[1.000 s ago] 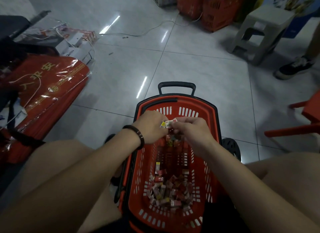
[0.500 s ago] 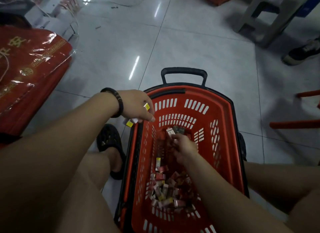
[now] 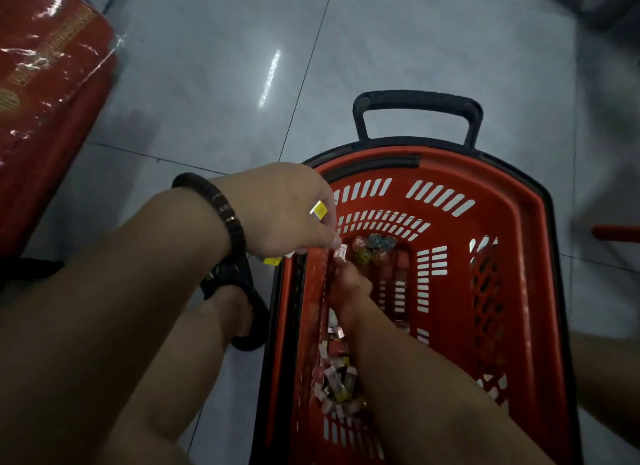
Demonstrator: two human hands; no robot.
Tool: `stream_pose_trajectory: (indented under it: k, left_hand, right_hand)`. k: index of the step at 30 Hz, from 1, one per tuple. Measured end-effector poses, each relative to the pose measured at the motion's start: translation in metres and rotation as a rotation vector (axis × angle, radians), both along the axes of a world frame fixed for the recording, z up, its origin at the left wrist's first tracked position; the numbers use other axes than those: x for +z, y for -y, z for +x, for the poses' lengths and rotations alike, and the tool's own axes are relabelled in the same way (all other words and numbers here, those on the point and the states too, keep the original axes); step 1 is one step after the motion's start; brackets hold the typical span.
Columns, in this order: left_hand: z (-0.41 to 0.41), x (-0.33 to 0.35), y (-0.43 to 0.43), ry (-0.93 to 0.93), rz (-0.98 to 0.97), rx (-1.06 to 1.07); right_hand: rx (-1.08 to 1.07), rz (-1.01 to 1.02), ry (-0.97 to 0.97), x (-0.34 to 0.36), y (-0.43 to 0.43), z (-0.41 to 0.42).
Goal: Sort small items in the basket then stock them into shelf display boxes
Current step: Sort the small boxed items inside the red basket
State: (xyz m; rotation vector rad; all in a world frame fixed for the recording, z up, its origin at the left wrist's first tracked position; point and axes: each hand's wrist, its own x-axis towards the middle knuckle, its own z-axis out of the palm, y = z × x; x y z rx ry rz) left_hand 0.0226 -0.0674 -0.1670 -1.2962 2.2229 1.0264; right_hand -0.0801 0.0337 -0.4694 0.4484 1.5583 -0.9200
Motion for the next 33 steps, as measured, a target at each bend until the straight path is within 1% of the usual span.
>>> stream_pose_trajectory:
  k: [4,6,9,11,12,14,16,20,22,24,25,28,29,32,33]
  left_hand:
    - [0.002,-0.005,0.000,0.020,0.017,-0.003]
    - [0.002,-0.005,0.000,0.008,0.010,0.007]
    - [0.001,-0.002,0.002,-0.029,0.028,0.038]
    - [0.001,0.000,0.003,-0.057,0.041,0.065]
    - [0.001,0.001,0.004,-0.072,0.038,0.081]
    - [0.000,0.007,0.005,-0.134,0.036,0.137]
    - [0.000,0.011,0.004,-0.227,0.040,0.221]
    - [-0.008,0.017,-0.005,-0.408,0.000,0.368]
    - [-0.013,0.022,-0.010,-0.494,-0.038,0.402]
    - [-0.019,0.027,-0.015,-0.577,-0.056,0.425]
    - [-0.022,0.033,-0.022,-0.626,-0.063,0.437]
    - [-0.032,0.040,-0.037,-0.798,0.005,0.475]
    - [-0.035,0.038,-0.039,-0.827,-0.006,0.467]
    - [-0.038,0.039,-0.052,-0.788,-0.155,0.389]
    - [-0.039,0.040,-0.055,-0.765,-0.167,0.378]
  right_hand:
    - [0.156,-0.022,-0.072,0.002,-0.002,-0.005]
    - [0.196,-0.041,-0.096,0.002,-0.005,-0.005]
    - [0.164,-0.041,-0.099,0.015,-0.002,-0.006]
    - [0.093,-0.006,-0.061,0.039,-0.002,-0.009]
    - [0.057,-0.021,-0.049,0.055,-0.004,-0.011]
    - [0.041,-0.128,-0.051,0.095,-0.009,-0.016]
    - [0.077,-0.311,-0.101,0.144,-0.015,-0.024]
    - [0.194,-0.695,-0.280,0.241,-0.027,-0.036]
    - [0.296,-0.797,-0.332,0.276,-0.034,-0.038]
    - [0.365,-0.831,-0.295,0.297,-0.040,-0.038]
    - [0.363,-0.844,-0.274,0.307,-0.047,-0.038]
    - [0.271,-0.834,-0.266,0.315,-0.053,-0.038]
    - [0.246,-0.825,-0.273,0.314,-0.052,-0.039]
    - [0.183,-0.841,-0.232,0.316,-0.059,-0.044]
    - [0.159,-0.849,-0.211,0.317,-0.061,-0.046]
